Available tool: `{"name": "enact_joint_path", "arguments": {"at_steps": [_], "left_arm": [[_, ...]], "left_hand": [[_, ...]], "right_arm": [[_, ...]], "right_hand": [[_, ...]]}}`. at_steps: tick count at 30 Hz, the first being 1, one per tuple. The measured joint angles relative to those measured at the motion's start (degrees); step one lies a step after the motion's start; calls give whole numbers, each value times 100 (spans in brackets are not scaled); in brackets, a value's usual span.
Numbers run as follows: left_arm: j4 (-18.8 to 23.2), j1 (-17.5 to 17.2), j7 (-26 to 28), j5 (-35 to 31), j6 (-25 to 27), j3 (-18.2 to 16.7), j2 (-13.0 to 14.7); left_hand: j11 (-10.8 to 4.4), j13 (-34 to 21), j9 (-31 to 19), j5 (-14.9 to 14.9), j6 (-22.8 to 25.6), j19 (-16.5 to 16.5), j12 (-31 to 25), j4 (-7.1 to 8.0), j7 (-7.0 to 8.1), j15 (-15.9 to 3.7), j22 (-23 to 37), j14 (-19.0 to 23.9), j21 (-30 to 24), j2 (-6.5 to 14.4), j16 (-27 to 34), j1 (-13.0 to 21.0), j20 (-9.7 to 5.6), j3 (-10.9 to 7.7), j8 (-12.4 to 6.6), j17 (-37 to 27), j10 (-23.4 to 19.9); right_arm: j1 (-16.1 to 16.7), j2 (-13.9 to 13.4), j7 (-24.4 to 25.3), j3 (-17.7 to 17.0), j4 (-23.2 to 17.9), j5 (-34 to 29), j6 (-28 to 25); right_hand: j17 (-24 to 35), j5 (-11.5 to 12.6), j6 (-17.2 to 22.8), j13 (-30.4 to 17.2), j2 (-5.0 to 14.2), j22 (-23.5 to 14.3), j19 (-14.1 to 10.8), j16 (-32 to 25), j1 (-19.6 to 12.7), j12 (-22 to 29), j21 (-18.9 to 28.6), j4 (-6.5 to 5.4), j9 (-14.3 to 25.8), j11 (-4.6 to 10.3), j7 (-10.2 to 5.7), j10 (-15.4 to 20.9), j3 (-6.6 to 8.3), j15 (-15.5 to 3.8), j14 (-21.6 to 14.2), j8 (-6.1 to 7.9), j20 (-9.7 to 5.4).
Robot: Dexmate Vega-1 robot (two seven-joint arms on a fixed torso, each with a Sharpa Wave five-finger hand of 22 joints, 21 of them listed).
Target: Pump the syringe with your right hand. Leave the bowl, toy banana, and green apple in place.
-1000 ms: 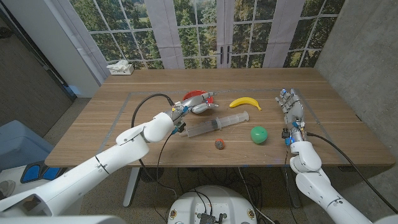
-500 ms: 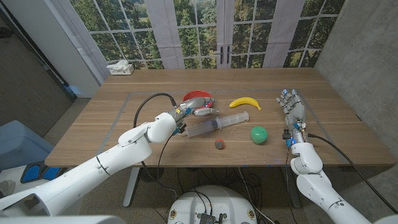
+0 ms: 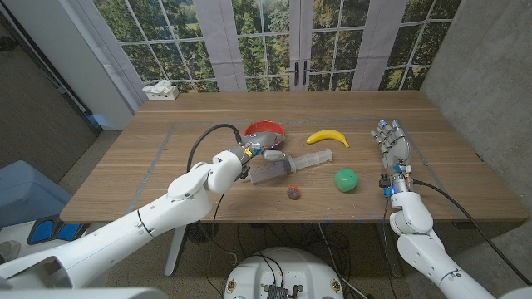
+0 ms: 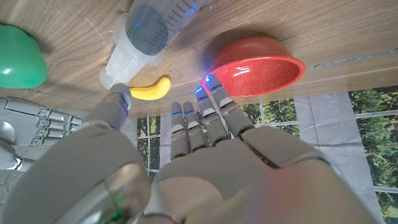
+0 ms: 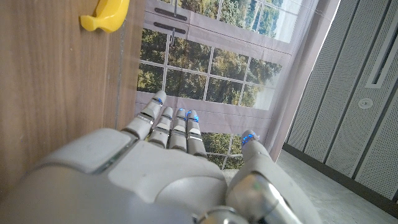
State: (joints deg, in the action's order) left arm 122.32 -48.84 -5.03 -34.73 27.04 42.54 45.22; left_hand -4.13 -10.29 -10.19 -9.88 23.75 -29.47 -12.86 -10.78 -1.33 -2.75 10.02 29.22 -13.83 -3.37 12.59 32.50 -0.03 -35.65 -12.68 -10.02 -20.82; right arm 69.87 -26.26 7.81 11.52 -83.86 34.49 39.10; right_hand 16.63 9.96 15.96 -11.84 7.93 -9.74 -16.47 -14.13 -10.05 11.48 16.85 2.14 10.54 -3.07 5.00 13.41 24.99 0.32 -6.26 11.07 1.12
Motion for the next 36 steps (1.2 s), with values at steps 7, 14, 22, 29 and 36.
{"name": "enact_joint_path", "arguments": {"at_steps": [7, 14, 22, 29, 36], "left_arm": [[61, 128, -268, -348, 222, 235, -84], [69, 236, -594, -698, 453, 391, -178], [62, 364, -983, -1008, 552, 541, -239], [18, 441, -1318, -1371, 652, 652, -301], [-53, 504, -1553, -1795, 712, 799, -394]], "left_hand": [[-58, -27, -10, 14, 285, -293, 0, 42, 64, -30, 0, 318, -40, -44, 77, 241, -153, 151, 0, -27, -327], [38, -27, -37, 14, 571, -458, -29, 79, 69, -51, -1, 479, -40, -94, 119, 355, -174, 307, -26, -53, -604], [-7, -53, -63, 14, 967, -588, -94, 102, 96, -55, -1, 650, -40, -84, 183, 417, -304, 466, -112, -80, -927], [-38, -61, -63, 14, 974, -618, -94, 103, 103, -60, -1, 702, -39, -77, 190, 470, -335, 513, -112, -79, -1019], [-129, -80, -63, 14, 1004, -692, -134, 91, 134, -94, -2, 765, -39, -47, 205, 561, -346, 549, -112, -79, -1193]], "right_arm": [[0, 5, -42, -12, 28, 23, 41], [-4, 7, -59, -26, 48, 40, 65], [-6, 6, -88, -39, 60, 61, 79], [-4, -4, -109, -59, 69, 78, 94], [3, -5, -133, -74, 82, 100, 115]], "right_hand": [[0, 0, -22, 0, 0, 0, 0, 0, 0, 0, -5, 0, 0, 0, -22, 0, 0, 0, 0, 0, 0], [-1, 0, -22, 0, 0, 0, 0, 0, 0, 0, -33, 0, 0, -31, -21, 32, 0, 0, 0, 0, 0], [-1, 0, -22, 0, 0, 0, -42, 0, 0, 0, -55, 24, -1, -25, -21, 38, -24, 20, -20, 0, 42], [-1, 0, -22, 0, 0, 0, -78, 0, 0, 0, -76, 24, -1, 1, -21, 63, -24, 20, -20, 0, 5], [-1, 0, -22, 0, 0, 0, -82, 0, 0, 43, -76, 24, -1, 0, -21, 62, -24, 20, -20, 0, 0]]}}
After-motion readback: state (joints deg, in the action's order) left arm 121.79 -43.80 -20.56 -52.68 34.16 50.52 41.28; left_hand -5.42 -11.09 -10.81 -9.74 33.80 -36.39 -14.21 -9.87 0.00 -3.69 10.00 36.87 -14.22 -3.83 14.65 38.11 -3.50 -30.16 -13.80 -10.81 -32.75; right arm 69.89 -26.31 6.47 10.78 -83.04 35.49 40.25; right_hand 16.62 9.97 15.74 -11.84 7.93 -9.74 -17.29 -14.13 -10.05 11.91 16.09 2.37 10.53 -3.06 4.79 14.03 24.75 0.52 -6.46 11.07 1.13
